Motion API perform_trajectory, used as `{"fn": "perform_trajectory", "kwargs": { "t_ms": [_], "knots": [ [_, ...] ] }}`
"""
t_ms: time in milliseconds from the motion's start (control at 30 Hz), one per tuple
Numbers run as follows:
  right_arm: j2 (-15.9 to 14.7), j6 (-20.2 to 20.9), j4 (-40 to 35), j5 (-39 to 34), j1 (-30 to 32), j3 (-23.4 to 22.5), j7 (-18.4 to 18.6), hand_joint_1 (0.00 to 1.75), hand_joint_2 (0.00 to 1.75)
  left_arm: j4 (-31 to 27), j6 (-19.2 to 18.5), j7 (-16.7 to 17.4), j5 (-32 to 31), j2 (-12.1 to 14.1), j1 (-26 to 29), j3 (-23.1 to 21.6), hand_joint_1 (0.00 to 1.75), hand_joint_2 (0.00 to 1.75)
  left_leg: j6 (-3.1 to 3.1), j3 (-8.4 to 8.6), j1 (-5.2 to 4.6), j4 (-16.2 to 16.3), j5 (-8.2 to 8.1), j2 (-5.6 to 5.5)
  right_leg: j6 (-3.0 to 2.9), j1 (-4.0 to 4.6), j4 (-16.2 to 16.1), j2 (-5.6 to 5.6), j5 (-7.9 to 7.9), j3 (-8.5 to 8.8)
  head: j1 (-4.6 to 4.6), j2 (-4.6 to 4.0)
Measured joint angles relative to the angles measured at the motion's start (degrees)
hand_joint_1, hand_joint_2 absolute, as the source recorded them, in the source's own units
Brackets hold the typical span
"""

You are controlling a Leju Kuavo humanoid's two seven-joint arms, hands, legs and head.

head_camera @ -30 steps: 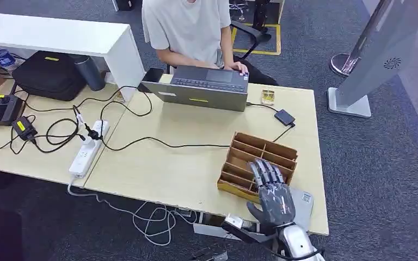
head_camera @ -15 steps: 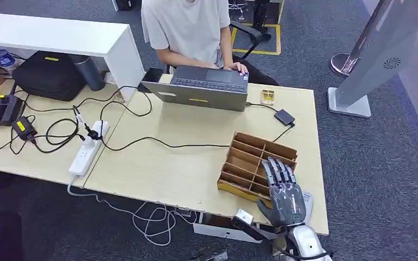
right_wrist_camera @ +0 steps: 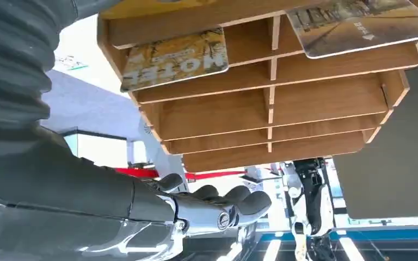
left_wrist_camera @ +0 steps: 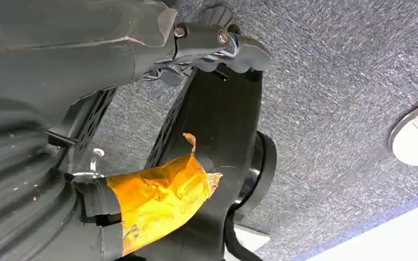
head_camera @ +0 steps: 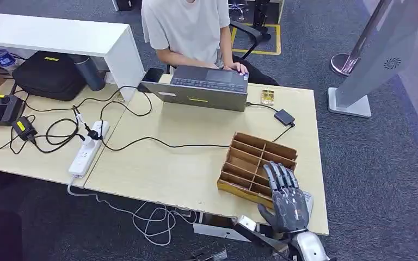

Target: Pass the card to the sensor for recognition and then transmit it.

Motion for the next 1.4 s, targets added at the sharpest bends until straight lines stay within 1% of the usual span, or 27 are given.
{"fn": "perform_trajectory", "kwargs": {
  "t_ms": [233,867,1033,1400],
  "knots": [
    [-0.44,0.48,-1.68,-0.26,1.77,-0.48,-0.42,0.00,1.75,0.00,0.18,-0.61,0.00,0.00,0.00,0.00,0.00,1.75,0.00,0.00,0.00,0.00,0.00,0.00,0.00,0.00,0.00,0.00,0.00,0.00,0.00,0.00],
    [-0.46,1.47,-2.53,-1.01,2.53,-0.57,-0.90,0.00,1.75,0.00,0.26,-0.81,0.02,0.02,0.00,0.00,0.00,1.75,0.00,0.00,0.00,0.00,0.00,0.01,0.00,0.00,0.00,0.01,0.00,0.00,0.00,0.00],
    [-0.46,2.19,-2.16,-1.27,2.52,-0.57,-1.62,0.00,1.75,0.00,0.26,-0.90,0.15,0.02,0.00,0.00,0.00,1.75,0.00,-0.01,0.00,-0.01,0.00,0.01,0.00,0.00,0.00,0.00,0.00,0.00,0.00,0.00],
    [0.07,2.45,0.59,-2.12,2.01,-0.52,-2.75,0.00,1.75,0.00,0.07,-1.03,0.20,0.02,0.00,-0.02,0.00,1.75,0.00,-0.02,0.00,-0.01,0.00,0.00,0.00,0.00,0.01,0.00,0.00,0.00,0.00,0.00]
  ]
}}
